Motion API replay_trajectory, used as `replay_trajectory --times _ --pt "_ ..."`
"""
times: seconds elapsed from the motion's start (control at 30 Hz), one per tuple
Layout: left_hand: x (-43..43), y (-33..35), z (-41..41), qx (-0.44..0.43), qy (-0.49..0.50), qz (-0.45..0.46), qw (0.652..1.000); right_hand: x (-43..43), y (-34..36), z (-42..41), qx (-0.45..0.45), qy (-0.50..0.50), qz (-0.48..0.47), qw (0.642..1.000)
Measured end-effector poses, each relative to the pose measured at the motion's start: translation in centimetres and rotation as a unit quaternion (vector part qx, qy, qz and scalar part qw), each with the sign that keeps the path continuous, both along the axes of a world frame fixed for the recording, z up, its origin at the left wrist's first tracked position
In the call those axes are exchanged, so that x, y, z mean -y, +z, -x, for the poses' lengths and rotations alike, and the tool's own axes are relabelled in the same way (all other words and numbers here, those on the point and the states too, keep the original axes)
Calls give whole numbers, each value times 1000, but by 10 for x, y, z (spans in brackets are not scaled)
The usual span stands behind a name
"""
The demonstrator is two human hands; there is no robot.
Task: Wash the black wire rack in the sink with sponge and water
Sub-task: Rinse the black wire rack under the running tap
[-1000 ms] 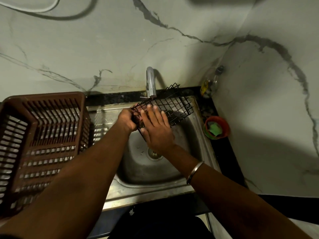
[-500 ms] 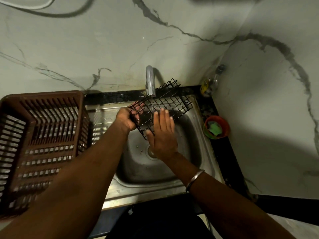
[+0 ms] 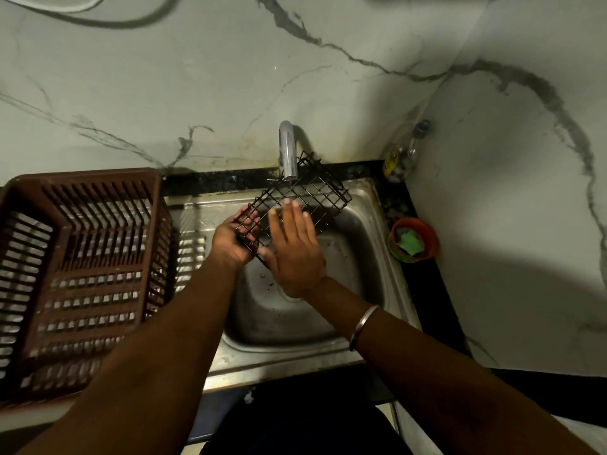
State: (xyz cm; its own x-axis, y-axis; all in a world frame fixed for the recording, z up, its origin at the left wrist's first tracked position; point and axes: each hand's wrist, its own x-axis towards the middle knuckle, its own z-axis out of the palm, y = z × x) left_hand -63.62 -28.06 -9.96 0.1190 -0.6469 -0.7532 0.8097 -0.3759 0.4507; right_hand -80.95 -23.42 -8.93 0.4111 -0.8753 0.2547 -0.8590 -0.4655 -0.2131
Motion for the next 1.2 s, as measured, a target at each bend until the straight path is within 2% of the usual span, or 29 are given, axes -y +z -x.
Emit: replay_trajectory --times 0.03,0.13,0.27,0.33,0.43,0.5,0.53,0.63,0.67,0.87,0.97,1.07,1.13,1.2 --pt "-5 4 1 -11 12 1 1000 3 -1 -1 -9 8 3 1000" --pt "-16 5 5 -34 32 20 999 13 7 -13 17 -92 -41 995" --pt "-26 2 9 -98 29 20 995 16 11 -33 7 -70 -51 996" --pt "-28 2 15 -108 32 23 993 21 15 -33 26 -136 -75 988" --pt "-32 1 20 -111 45 30 992 25 20 -27 63 -256 -122 957" --pt "-37 -1 20 -93 53 12 994 31 22 -22 112 -299 -148 936" --pt "-39 -3 22 -72 57 -5 996 34 24 -20 160 -323 -167 918" --pt "-46 -4 31 -58 65 -24 996 37 34 -16 316 -392 -226 834" --pt "-49 -6 33 -52 63 -23 996 35 38 -15 346 -392 -235 820" --pt "-47 -34 21 -13 35 11 999 39 36 -7 388 -362 -194 825" --pt "-54 -31 15 8 -14 11 1000 42 30 0 415 -342 -189 821" --pt "-63 -31 4 47 -123 42 990 45 31 13 456 -322 -196 806" --pt "-70 -29 -3 73 -248 71 963 49 32 20 458 -315 -207 805" --pt "-74 -24 -9 110 -376 70 917 53 35 25 448 -297 -216 815"
